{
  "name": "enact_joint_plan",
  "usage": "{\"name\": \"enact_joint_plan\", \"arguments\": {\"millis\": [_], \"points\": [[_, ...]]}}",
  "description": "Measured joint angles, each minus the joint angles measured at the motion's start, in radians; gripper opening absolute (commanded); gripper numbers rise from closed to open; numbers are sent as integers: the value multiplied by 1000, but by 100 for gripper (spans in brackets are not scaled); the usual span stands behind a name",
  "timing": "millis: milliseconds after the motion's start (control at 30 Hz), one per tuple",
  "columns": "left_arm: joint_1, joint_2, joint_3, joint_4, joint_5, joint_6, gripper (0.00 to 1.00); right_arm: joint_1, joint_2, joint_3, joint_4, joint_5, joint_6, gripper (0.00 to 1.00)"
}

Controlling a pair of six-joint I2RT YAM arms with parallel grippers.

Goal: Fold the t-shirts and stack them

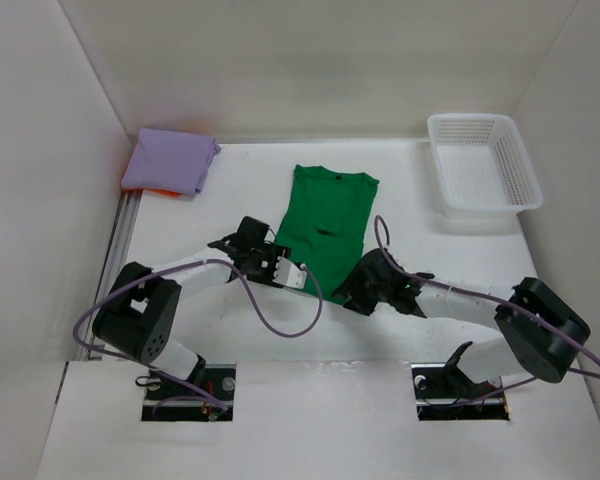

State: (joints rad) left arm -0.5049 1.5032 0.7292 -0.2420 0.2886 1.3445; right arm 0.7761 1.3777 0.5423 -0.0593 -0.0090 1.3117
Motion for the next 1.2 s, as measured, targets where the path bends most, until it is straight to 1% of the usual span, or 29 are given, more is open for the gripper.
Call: {"name": "enact_joint_plan", "arguments": {"millis": [67, 200, 267, 333, 400, 467, 600, 667, 733, 833, 933, 1000, 1100, 1200], "points": [[0, 20, 6, 25, -12, -11, 36, 1, 20, 5, 21, 0, 13, 49], [-2, 31, 6, 33, -25, -25, 22, 5, 37, 3, 29, 10, 29, 26], [-6, 32, 6, 26, -28, -29, 16, 5, 34, -10, 30, 18, 35, 14], [-9, 32, 5, 17, -31, -33, 11, 4, 25, -26, 31, 24, 43, 5], [-16, 32, 5, 9, -34, -40, 8, 4, 13, -35, 30, 28, 48, 1], [-24, 31, 6, 3, -43, -46, 6, 4, 4, -40, 30, 29, 50, 0], [-52, 14, 7, -34, -66, -90, 6, 5, -25, -50, 19, 32, 48, 0], [-81, -17, 1, -90, -77, -129, 6, 13, -63, -55, -1, 36, 47, 0], [-124, -74, -19, -159, -90, -171, 7, 51, -127, -56, -39, 46, 47, 0], [-229, -201, -57, -302, -109, -250, 8, 156, -237, -55, -112, 60, 56, 0], [-346, -327, -70, -473, -105, -350, 8, 303, -344, -41, -219, 74, 87, 0], [-399, -399, -66, -587, -95, -423, 8, 400, -401, -23, -299, 89, 123, 0], [-419, -477, -31, -750, -85, -505, 8, 529, -459, 25, -411, 107, 180, 0], [-402, -510, 63, -887, -59, -558, 8, 591, -468, 92, -488, 110, 206, 0]]}}
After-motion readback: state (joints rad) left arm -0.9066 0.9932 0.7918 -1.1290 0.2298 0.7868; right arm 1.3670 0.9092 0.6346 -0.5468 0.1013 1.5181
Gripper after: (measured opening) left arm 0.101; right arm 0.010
